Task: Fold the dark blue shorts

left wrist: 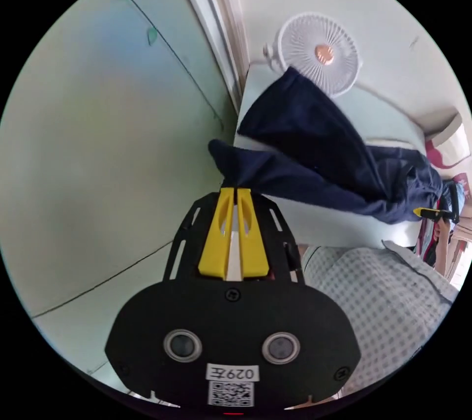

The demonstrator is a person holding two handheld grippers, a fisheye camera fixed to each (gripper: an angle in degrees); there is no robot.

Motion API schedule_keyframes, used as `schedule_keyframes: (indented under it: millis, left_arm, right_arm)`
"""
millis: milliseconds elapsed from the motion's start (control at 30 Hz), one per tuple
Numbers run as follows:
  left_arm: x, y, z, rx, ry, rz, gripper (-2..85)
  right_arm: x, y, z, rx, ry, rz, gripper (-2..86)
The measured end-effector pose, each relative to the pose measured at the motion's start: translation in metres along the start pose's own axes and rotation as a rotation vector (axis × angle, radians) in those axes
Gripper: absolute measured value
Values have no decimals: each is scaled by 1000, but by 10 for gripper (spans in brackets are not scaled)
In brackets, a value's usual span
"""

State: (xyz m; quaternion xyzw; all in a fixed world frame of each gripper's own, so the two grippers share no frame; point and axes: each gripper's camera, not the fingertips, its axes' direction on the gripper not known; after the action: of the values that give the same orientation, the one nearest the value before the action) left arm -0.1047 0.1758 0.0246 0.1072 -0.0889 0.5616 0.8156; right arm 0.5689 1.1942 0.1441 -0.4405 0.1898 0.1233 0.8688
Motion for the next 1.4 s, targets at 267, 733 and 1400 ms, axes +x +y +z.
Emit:
schedule_keyframes:
  millis: [267, 733, 1400]
  left_arm:
    - [26, 32, -8, 158, -66, -58, 25]
    - [243, -121, 87, -158, 212, 514, 171]
    - [101, -125, -16, 145, -158, 32, 47]
  right_arm:
    - [9, 22, 9, 16, 10, 49, 74]
    - [9, 6, 17, 126, 2, 3, 58]
    - [45, 12, -11, 49, -283, -162, 26]
